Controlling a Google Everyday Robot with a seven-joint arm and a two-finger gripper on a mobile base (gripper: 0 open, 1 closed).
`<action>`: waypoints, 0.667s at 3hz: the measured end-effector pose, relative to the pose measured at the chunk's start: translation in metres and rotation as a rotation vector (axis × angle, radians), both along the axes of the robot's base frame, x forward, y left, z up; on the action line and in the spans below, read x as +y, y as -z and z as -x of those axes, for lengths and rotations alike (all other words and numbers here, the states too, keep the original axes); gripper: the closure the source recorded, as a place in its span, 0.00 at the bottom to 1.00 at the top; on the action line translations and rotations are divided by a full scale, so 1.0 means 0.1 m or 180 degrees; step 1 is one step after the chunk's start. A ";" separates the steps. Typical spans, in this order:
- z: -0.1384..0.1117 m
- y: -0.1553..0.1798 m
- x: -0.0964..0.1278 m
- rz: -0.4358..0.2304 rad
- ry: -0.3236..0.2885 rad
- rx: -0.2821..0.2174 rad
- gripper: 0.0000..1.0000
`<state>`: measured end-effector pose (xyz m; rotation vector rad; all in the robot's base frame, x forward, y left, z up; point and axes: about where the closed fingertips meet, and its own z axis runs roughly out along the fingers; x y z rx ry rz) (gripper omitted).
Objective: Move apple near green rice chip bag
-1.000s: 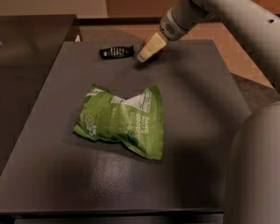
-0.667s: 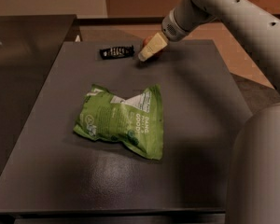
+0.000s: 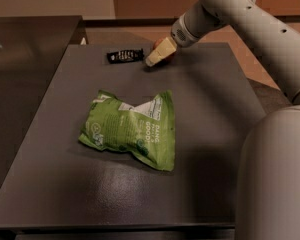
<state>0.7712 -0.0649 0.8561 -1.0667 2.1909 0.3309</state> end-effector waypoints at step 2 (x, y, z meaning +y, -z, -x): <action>0.02 0.02 0.00 -0.0012 0.0023 0.0039 0.41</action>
Offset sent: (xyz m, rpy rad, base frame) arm -0.0074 -0.0069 0.0099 0.0017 -0.0031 -0.0189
